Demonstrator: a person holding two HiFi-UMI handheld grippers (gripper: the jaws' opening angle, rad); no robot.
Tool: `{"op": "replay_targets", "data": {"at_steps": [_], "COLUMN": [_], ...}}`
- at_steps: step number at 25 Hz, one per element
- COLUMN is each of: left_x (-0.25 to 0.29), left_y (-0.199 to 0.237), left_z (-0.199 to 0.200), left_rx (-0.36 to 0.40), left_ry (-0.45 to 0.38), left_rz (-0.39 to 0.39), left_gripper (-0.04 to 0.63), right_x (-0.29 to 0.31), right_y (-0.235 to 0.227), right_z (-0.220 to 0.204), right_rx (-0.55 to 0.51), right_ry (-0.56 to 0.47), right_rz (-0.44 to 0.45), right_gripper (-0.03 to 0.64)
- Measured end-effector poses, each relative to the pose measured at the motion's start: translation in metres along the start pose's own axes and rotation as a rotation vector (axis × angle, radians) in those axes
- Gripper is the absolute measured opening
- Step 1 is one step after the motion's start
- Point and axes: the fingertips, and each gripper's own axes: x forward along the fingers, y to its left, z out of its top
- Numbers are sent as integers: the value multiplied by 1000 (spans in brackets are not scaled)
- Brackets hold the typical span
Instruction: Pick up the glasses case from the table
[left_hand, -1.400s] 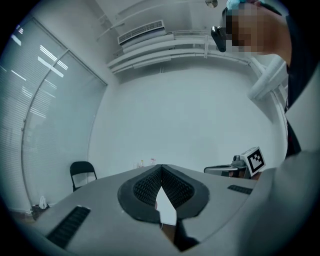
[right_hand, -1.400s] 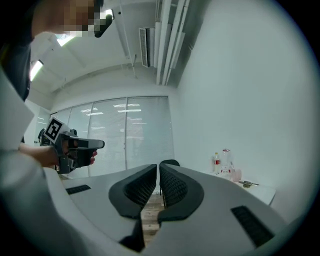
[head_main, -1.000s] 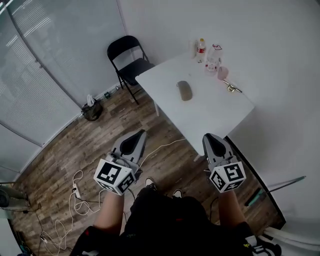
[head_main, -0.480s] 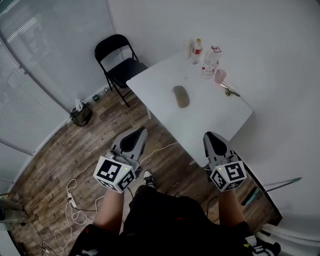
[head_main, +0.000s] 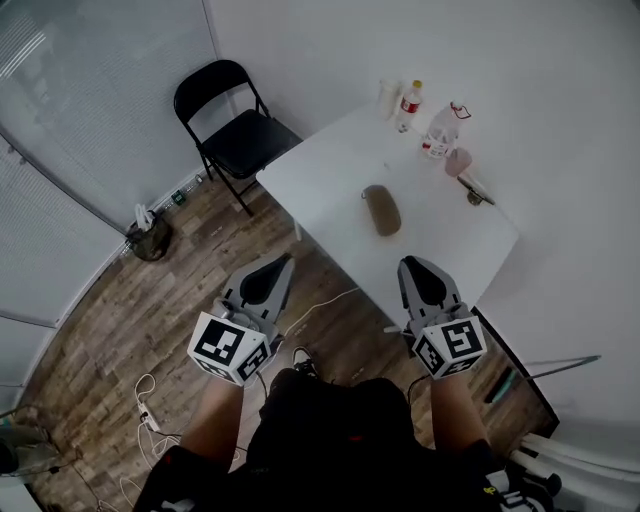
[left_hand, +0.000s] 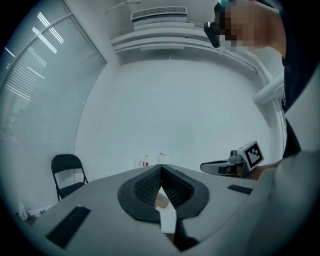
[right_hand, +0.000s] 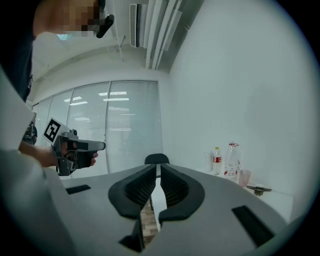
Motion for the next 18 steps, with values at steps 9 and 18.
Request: {"op": "replay_targets", "data": {"at_steps": [9, 18], "left_x": [20, 43], "left_y": [34, 35], "left_z": [-28, -54], "left_rx": [-40, -97], "left_ry": [55, 98], "left_rz": [24, 94], "left_gripper": [20, 20], "right_x": [70, 148], "right_y": [-44, -135], "right_z": [-42, -117], "right_rx": [-10, -6], "right_ry": [112, 314], "right_rz": [-24, -73], "right_gripper": [162, 312]}}
